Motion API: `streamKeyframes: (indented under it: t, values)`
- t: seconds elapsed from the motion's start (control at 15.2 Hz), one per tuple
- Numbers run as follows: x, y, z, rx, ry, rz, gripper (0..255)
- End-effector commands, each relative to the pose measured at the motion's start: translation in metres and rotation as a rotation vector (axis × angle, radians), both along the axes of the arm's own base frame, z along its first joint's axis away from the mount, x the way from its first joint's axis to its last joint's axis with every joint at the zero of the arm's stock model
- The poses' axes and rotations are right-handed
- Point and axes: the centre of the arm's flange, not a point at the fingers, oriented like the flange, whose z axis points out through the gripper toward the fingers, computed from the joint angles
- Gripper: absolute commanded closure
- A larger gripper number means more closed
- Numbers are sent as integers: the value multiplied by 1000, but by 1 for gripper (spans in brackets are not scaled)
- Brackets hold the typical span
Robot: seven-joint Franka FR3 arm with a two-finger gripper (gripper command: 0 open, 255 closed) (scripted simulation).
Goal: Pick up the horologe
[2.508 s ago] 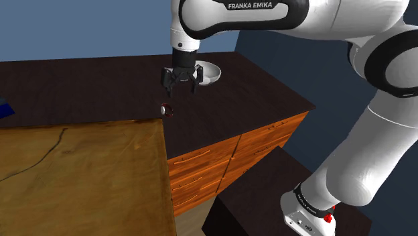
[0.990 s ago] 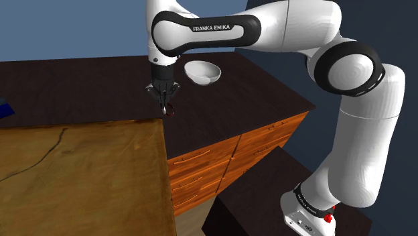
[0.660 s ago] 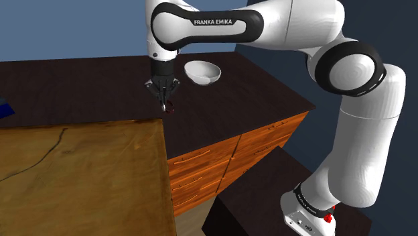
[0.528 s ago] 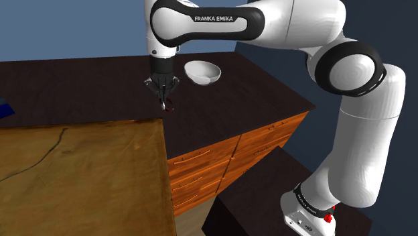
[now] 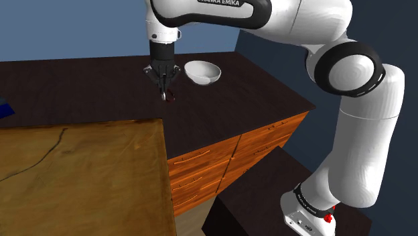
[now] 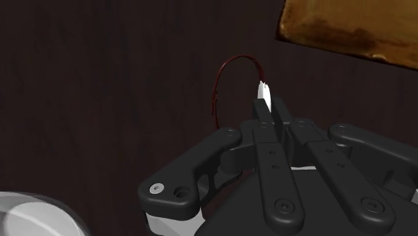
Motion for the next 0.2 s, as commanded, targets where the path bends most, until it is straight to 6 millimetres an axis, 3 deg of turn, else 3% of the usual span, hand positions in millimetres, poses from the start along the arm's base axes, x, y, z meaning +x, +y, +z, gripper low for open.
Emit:
streamKeyframes:
  t: [0.0, 0.13]
  values:
    - [0, 1, 10, 0, 0, 0, 255]
    - [0, 1, 11, 0, 0, 0, 255]
